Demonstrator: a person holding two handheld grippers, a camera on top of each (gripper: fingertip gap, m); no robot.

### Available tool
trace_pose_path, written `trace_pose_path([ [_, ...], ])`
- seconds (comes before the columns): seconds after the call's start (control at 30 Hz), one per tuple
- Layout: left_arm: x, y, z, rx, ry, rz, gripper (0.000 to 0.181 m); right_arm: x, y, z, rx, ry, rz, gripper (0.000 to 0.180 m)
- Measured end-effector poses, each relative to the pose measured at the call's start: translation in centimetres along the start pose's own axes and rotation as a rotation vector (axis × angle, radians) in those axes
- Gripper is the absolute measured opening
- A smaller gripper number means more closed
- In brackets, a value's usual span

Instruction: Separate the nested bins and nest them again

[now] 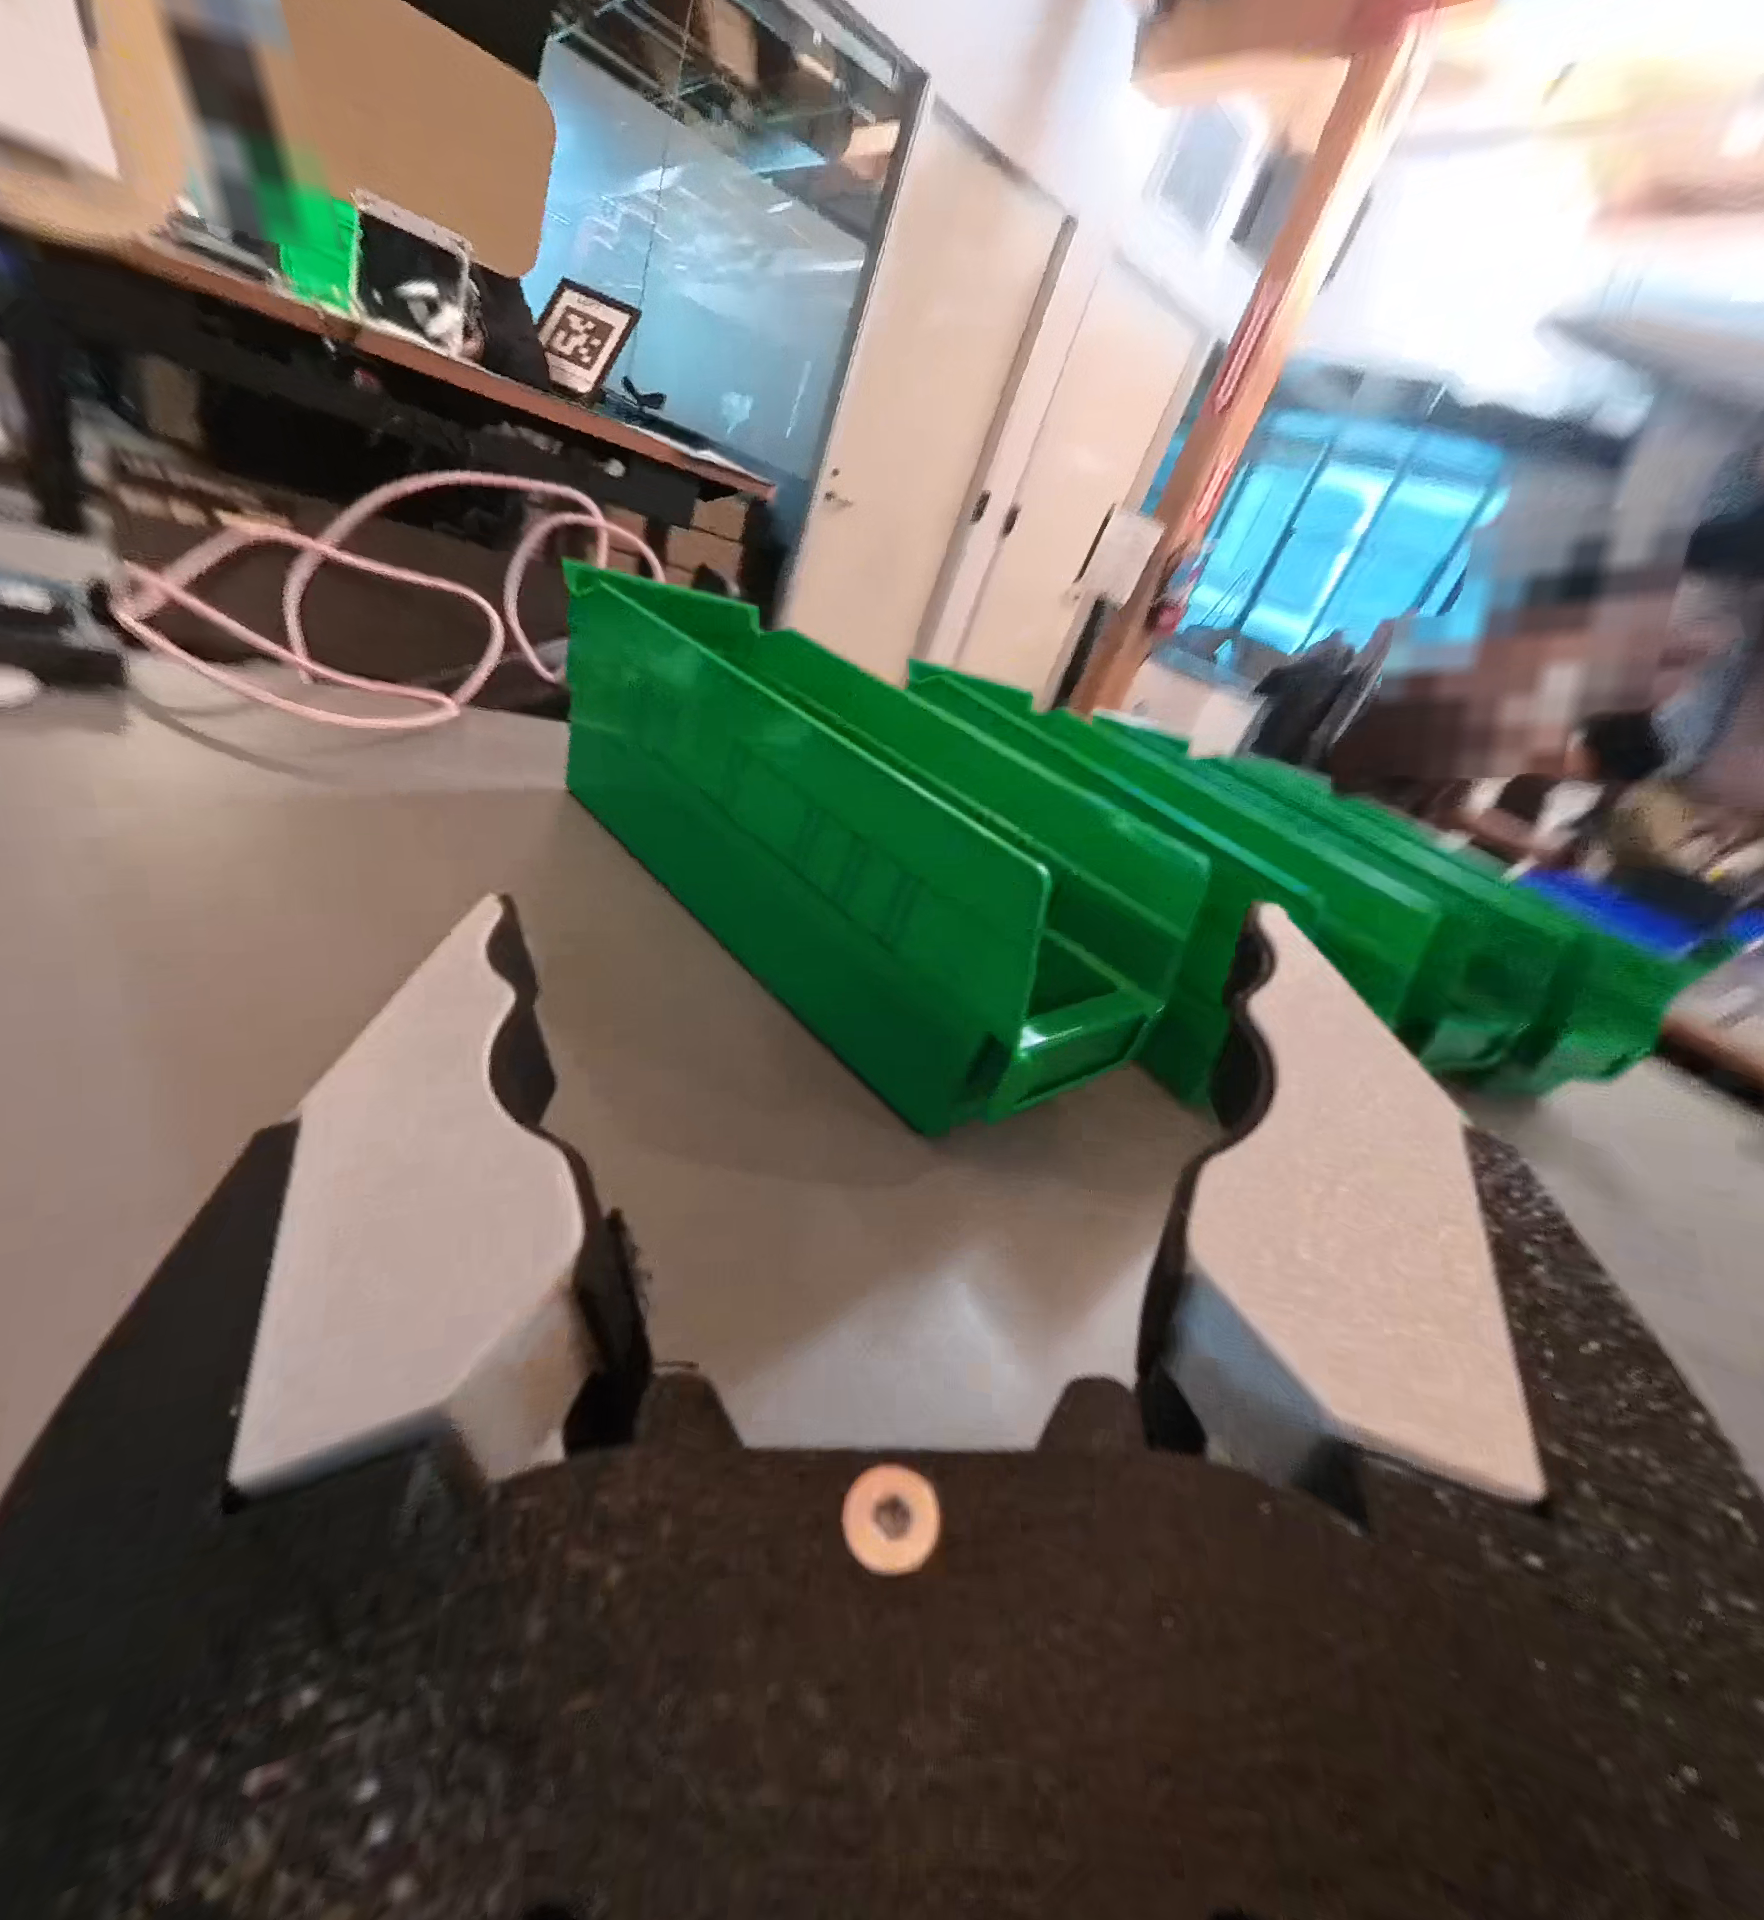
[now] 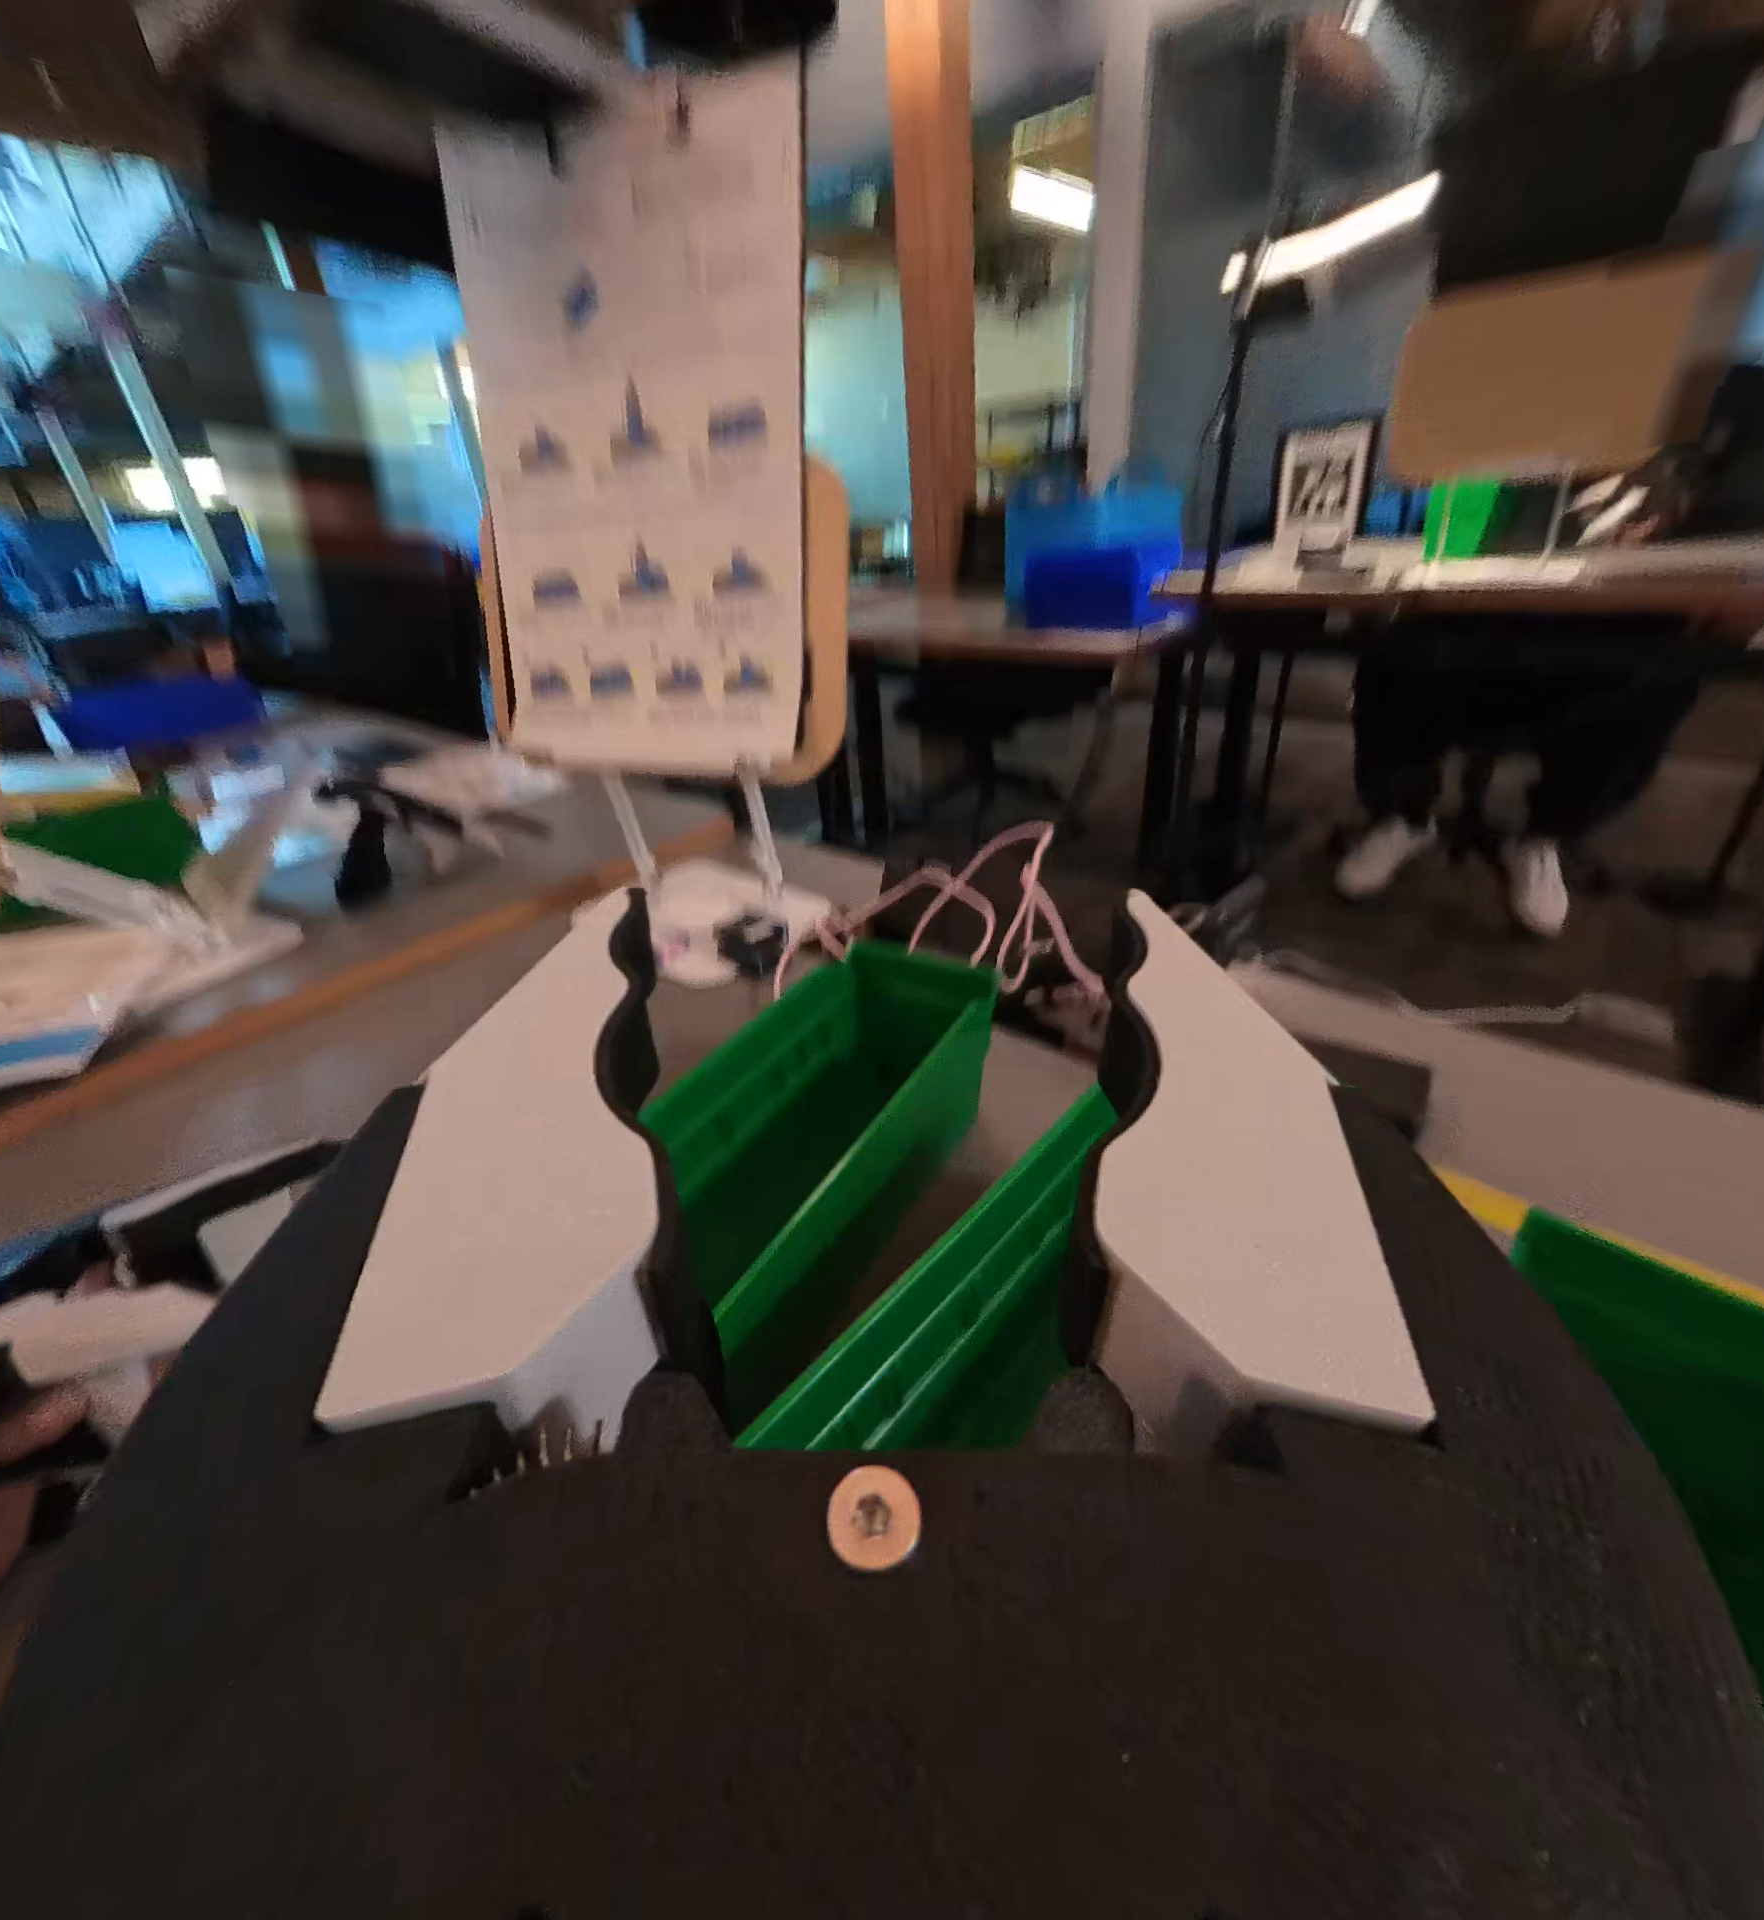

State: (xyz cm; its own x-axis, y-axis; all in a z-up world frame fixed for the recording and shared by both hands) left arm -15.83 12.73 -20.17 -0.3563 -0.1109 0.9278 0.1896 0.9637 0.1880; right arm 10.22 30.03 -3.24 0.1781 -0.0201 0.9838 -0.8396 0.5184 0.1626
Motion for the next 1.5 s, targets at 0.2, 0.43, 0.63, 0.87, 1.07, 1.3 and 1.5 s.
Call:
trace_pose_path([
  [0.2, 2.3, 1.3, -6.6, -0.118, 0.224, -0.024, 0.147, 4.9, -5.8, -6.5, -0.145, -0.035, -0.296, 0.092],
  [0.43, -0.9, 7.3, -17.2, -0.433, 0.167, 0.25, 0.159, 7.9, -9.4, -10.2, -0.125, -0.074, -0.324, 0.099],
  [0.63, 0.6, 15.7, -22.8, -0.553, 0.265, 0.21, 0.159, 10.0, -12.7, -10.4, -0.052, -0.025, -0.403, 0.102],
  [0.87, -1.5, 26.2, -20.5, -0.316, 0.279, 0.59, 0.159, 11.3, -16.1, -11.1, -0.016, 0.017, -0.455, 0.101],
  [1.07, -5.5, 30.1, -16.4, -0.026, 0.262, 0.957, 0.159, 11.7, -17.5, -11.9, 0.001, 0.065, -0.497, 0.1],
  [1.3, -8.1, 30.5, -13.3, 0.223, 0.11, 1.134, 0.16, 11.5, -17.1, -11.7, 0.041, 0.092, -0.479, 0.1],
  [1.5, -10.3, 30.8, -12.1, 0.256, 0.187, 1.182, 0.159, 11.2, -16.2, -10.8, 0.067, 0.07, -0.441, 0.1],
])
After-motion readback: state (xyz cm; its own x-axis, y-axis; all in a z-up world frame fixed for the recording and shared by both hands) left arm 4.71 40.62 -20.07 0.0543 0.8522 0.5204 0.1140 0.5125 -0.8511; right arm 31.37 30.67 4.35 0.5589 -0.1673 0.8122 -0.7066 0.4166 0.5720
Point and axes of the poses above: each gripper's, where its closed fingertips meet, y out along the fingers, x out of its top, z = x × y across the jaws, the point moved 6 cm from there along -y, back along the fingers, and after that the axes turned 7 degrees about -z, right-handed, at the moved point
